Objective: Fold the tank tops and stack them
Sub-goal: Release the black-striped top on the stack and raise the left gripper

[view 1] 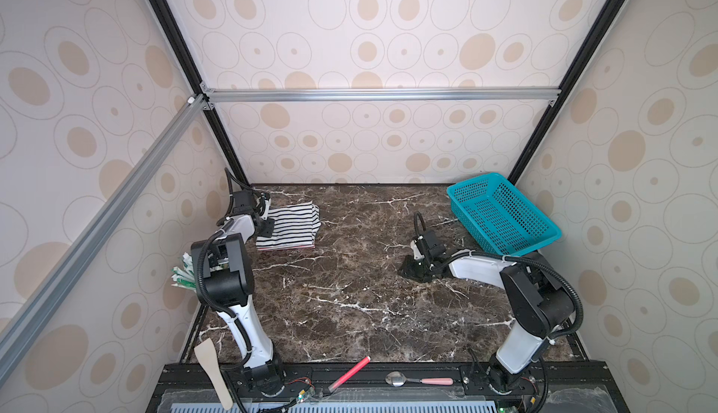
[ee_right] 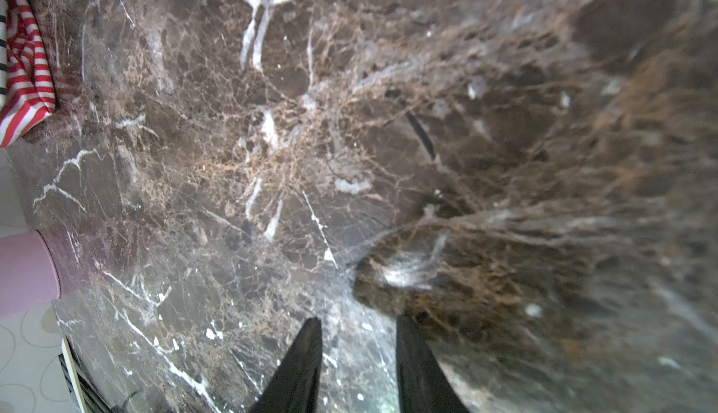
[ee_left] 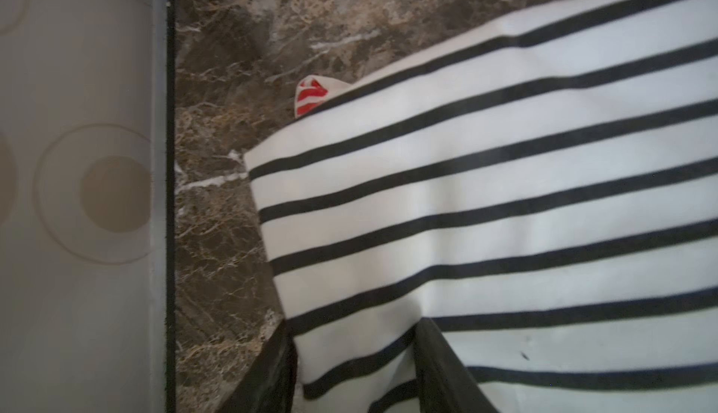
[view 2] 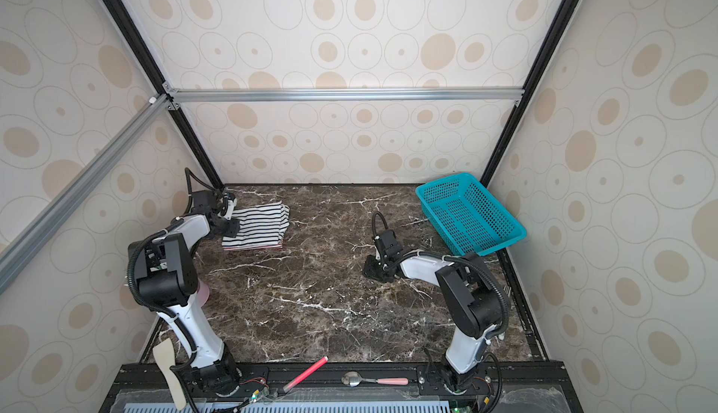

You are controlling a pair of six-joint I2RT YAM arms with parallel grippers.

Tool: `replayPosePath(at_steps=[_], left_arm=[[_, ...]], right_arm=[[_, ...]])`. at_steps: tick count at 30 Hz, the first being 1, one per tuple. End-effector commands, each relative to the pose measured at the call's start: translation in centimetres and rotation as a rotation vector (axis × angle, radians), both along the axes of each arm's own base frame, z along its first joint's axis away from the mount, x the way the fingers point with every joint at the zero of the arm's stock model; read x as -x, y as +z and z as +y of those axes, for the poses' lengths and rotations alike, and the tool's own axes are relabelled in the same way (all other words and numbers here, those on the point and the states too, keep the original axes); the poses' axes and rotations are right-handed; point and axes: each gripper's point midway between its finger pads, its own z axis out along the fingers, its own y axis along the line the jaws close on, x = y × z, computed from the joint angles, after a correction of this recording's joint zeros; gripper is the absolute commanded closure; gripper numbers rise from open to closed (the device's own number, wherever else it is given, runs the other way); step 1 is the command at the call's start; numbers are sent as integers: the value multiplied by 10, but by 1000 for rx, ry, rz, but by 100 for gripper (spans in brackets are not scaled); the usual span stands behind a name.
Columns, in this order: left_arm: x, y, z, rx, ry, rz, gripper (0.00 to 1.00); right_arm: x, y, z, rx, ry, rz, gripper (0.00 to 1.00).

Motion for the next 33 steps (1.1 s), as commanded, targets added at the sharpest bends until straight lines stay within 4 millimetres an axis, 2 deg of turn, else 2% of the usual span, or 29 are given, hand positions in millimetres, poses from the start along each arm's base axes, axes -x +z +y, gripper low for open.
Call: replayPosePath(at_steps=[1,7,12,18,20,22,26,29,33], left_arm=[[-11,38,26,-82,110,-115,51],[-20,36,30,-73,138,-131,50],[-24,15,30,-54,128,-65,51],[-18,10,34,-90,127,-34,51],[-15,19,34,-100,131,-60,51],[-12,40,32,-105,132,-124,50],[-3,92,19,-75,124,-269,47],[8,117,-2,-7,77,-346,44],[31,135,-41,49,-1,-444,36]], right_arm=[[7,-9,1,8,11,23,65],[10,-12,2,0,13,26,65],[10,-12,0,7,12,23,65],[7,2,-5,34,26,-13,65],[4,13,-9,52,42,-36,63],[1,31,-17,87,57,-80,58],[-6,70,-47,200,52,-188,34],[-9,88,-77,241,15,-204,26],[-10,101,-119,296,-63,-224,0]])
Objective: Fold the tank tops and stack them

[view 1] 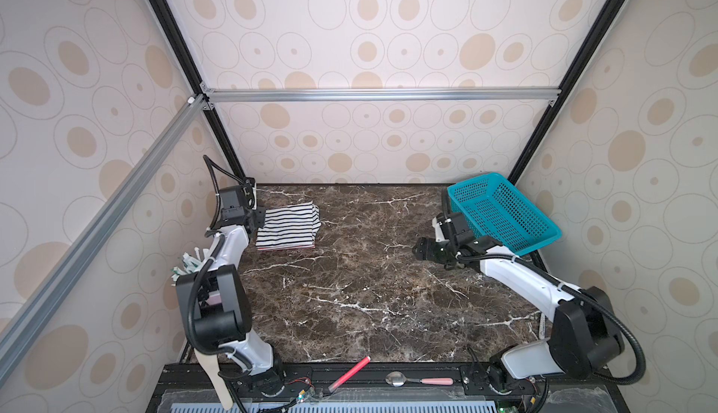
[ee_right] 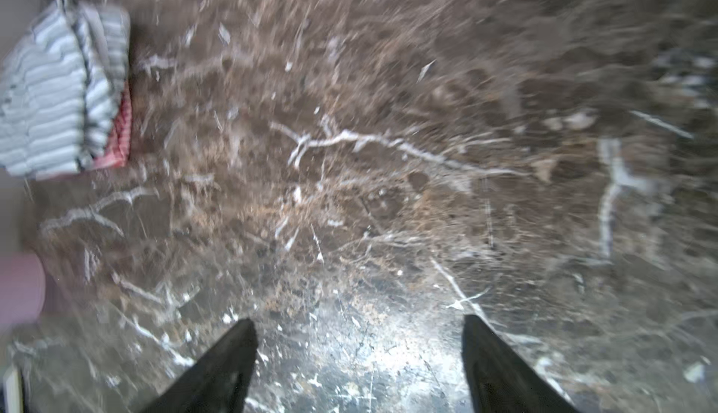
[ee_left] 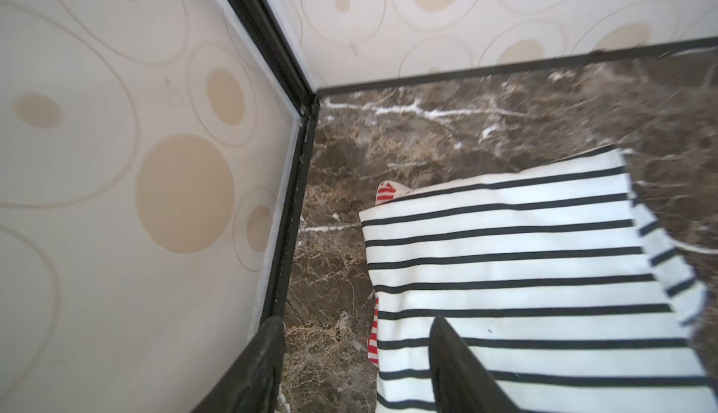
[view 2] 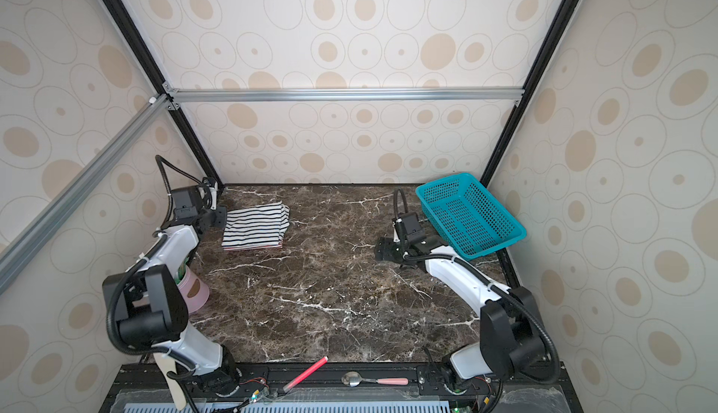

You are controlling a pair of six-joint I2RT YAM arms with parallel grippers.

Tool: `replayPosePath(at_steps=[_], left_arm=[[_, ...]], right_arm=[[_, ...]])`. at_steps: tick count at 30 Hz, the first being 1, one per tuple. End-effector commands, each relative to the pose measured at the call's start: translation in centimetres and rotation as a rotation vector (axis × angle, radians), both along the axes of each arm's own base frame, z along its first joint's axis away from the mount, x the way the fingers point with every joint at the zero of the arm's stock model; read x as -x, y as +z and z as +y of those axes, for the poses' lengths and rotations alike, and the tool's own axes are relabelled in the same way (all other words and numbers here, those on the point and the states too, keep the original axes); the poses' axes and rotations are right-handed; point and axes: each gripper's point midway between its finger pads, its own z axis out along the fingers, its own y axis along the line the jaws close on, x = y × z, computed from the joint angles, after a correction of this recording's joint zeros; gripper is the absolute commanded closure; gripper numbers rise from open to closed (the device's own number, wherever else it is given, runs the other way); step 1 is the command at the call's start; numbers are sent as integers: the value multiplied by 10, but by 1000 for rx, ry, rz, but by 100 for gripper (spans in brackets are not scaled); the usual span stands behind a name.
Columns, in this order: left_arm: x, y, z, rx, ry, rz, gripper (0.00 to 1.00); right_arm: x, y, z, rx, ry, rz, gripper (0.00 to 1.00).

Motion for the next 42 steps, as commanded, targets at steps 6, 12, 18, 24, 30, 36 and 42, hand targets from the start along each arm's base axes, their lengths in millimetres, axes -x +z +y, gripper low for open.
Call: replayPosePath(at_steps=[6,12,18,24,30,36,42], left_arm=[[39,18,-77,138,-158,-196,2],[68,-9,-117,190,-258,-269,2],[92,-58,-137,185,-305,-256,2],[95,-59,-130,147,-265,-361,2],[88,-61,-126,124,-248,-449,1],[84,-60,-128,115,-258,-477,1],[83,-73,-126,114,-244,-484,1]], right_arm=[[14,-4,-98,198,-182,-10,0],[11,-5,-123,288,-227,-73,0],[5,-21,-111,273,-118,-130,3],[0,-26,-105,293,-42,-240,4],[-7,1,-121,360,-106,-483,3],[-5,-6,-128,443,-91,-528,3],[-13,-26,-127,470,-63,-550,3]])
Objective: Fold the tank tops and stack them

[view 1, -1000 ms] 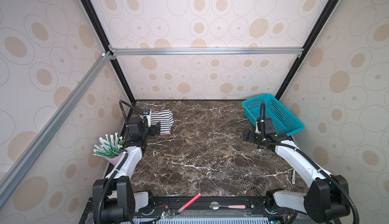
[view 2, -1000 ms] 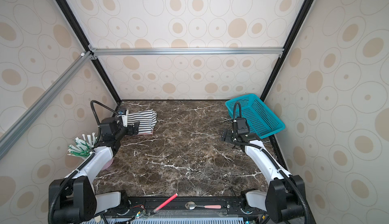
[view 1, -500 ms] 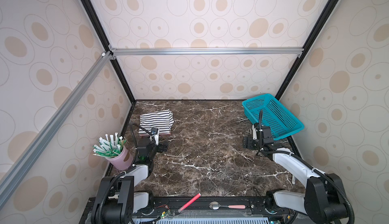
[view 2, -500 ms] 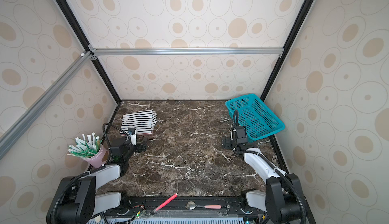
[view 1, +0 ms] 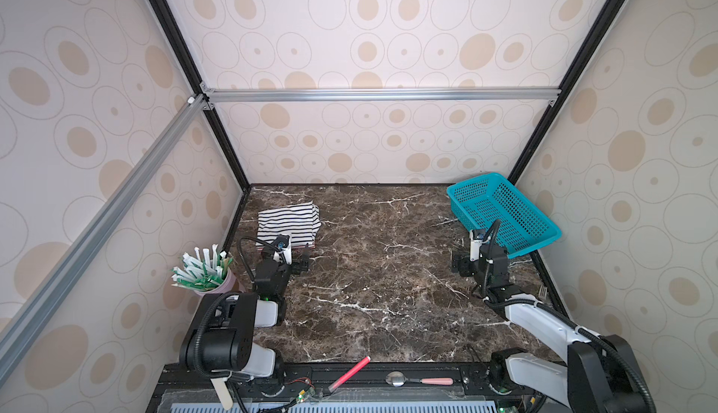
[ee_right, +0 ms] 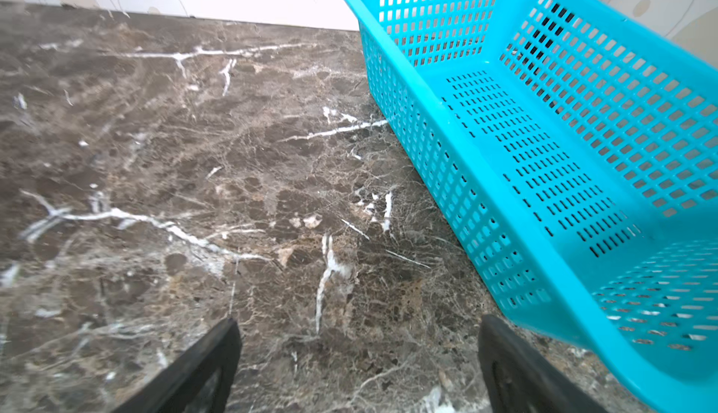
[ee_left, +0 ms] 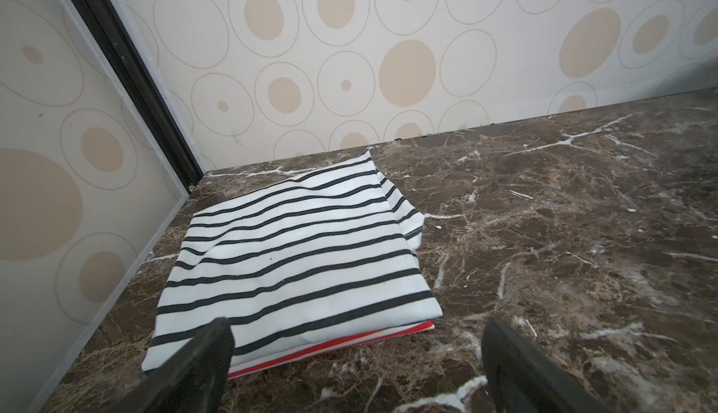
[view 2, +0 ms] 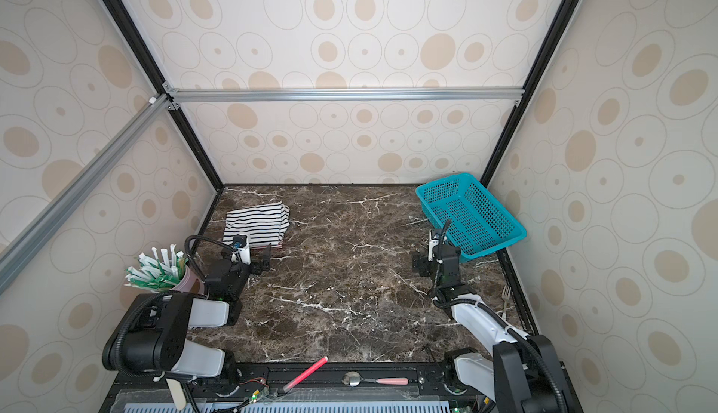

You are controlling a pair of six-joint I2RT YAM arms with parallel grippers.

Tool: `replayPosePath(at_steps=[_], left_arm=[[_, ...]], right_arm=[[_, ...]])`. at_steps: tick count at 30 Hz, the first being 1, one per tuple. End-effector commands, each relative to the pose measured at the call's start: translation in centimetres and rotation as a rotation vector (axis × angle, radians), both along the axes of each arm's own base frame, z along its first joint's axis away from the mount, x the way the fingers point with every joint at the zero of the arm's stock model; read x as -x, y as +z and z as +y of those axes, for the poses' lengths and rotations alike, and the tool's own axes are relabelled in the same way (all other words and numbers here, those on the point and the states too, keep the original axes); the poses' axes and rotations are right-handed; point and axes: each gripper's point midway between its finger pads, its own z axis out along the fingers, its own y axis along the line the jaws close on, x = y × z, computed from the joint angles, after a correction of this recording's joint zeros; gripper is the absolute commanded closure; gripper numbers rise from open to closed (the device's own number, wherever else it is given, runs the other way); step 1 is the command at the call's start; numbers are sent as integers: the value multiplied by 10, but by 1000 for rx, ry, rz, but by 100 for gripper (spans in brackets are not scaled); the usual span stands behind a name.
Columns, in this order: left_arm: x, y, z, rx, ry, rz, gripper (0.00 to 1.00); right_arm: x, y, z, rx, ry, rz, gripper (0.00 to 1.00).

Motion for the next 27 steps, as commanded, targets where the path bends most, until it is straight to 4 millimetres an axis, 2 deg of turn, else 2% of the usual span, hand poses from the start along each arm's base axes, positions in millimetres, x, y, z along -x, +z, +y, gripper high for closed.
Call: replayPosePath(at_steps=[1,4,6,11,16,19,22,24,25,27], left_arm=[[-6,11,2,11,20,-71,1],[-4,10,2,13,22,-77,1],[-3,9,3,14,24,-74,1],[-3,9,3,15,23,-76,1],[-4,9,3,17,21,-74,1],[-4,9,3,19,21,-74,1],[-4,9,2,19,18,-74,1],[-4,9,2,21,16,-71,1],[-4,9,3,21,17,-71,1],[-5,9,3,22,17,-72,1]], right_arm=[[-11,2,0,44,23,-66,3],[-19,-4,8,50,70,-53,3],[-25,-1,12,51,94,-83,2],[-32,2,7,17,94,-114,2],[-30,7,-5,-23,54,-174,2],[-34,-1,-11,-28,36,-197,2],[-39,-20,-9,-24,44,-163,3],[-50,-15,-9,-22,42,-192,4],[-48,-24,-9,-22,46,-100,4],[-52,-21,-15,-32,18,-155,3]])
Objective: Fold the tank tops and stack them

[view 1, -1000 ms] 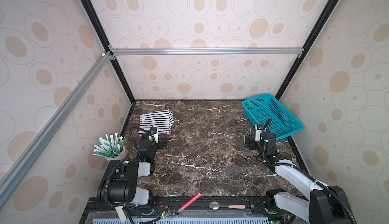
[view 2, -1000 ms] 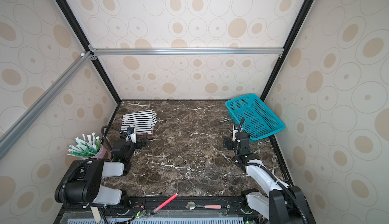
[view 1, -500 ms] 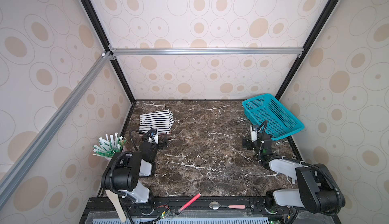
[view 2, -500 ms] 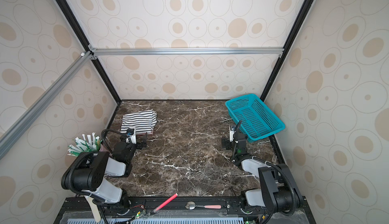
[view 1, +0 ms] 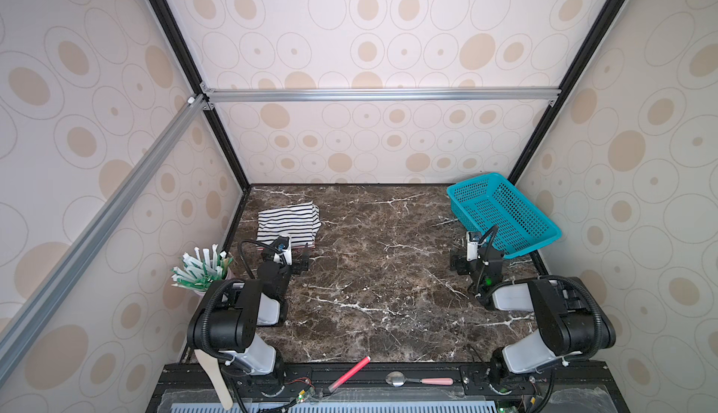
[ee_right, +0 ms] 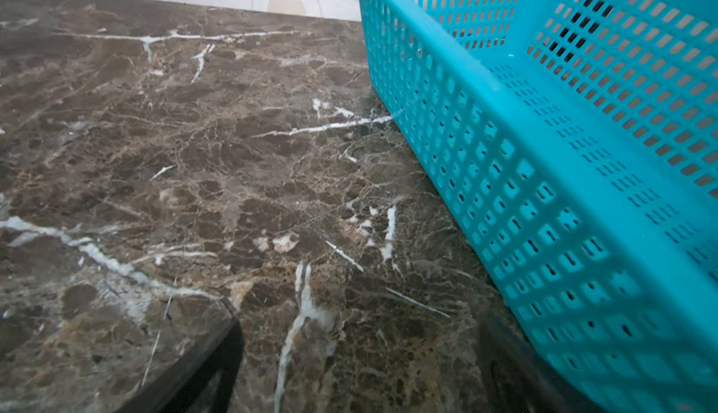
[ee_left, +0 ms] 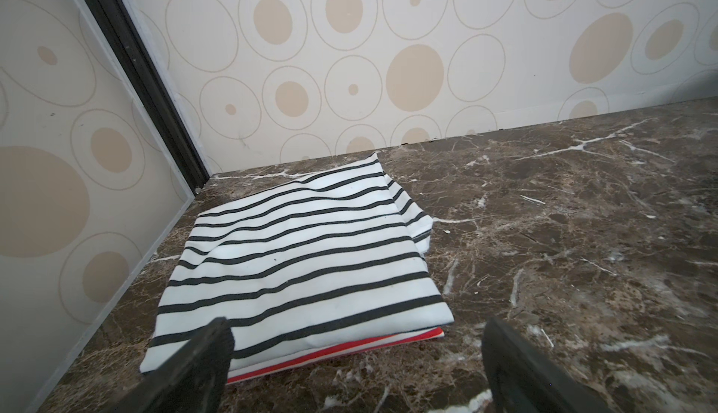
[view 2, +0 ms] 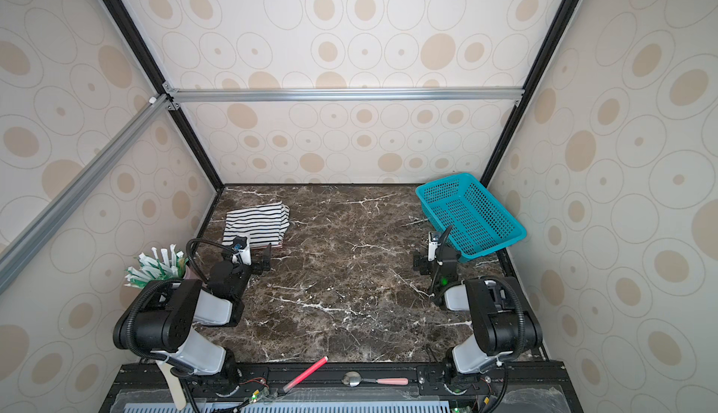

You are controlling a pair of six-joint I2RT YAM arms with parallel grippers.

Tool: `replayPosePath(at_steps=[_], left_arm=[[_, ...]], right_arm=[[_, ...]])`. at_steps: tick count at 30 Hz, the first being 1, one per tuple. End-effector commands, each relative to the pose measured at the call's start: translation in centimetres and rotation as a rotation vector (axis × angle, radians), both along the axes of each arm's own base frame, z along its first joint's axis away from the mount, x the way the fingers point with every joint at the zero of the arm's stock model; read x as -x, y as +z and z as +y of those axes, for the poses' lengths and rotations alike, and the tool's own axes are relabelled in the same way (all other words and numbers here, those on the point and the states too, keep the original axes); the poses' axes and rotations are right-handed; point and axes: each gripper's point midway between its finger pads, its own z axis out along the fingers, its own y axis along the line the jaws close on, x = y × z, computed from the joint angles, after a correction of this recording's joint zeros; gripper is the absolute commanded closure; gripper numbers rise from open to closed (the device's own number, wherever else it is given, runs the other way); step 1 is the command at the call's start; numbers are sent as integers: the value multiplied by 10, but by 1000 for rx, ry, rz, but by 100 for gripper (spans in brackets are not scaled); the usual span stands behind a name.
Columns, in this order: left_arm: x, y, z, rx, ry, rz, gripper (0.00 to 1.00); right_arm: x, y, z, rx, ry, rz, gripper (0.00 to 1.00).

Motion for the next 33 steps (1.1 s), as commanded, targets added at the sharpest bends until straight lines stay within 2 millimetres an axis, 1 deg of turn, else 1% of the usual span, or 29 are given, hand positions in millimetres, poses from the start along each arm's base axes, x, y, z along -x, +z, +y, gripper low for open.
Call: replayPosePath(at_steps=[1,2,3,5,8,33], left_arm=[[-2,9,1,17,3,-37,1],[-2,9,1,17,4,-36,1],[-2,9,0,18,1,-37,1],[-1,10,1,18,3,-40,1],[-1,10,0,18,3,-40,1],[-1,10,1,18,4,-40,1]], right_arm=[[-14,20,-7,-14,-38,-77,3],[-12,18,-8,-12,-45,-34,2],[-13,16,-8,-12,-44,-26,0],[-14,19,-9,-11,-46,-67,0],[-13,17,-8,-14,-43,-33,0],[-13,18,-8,-13,-44,-38,0]])
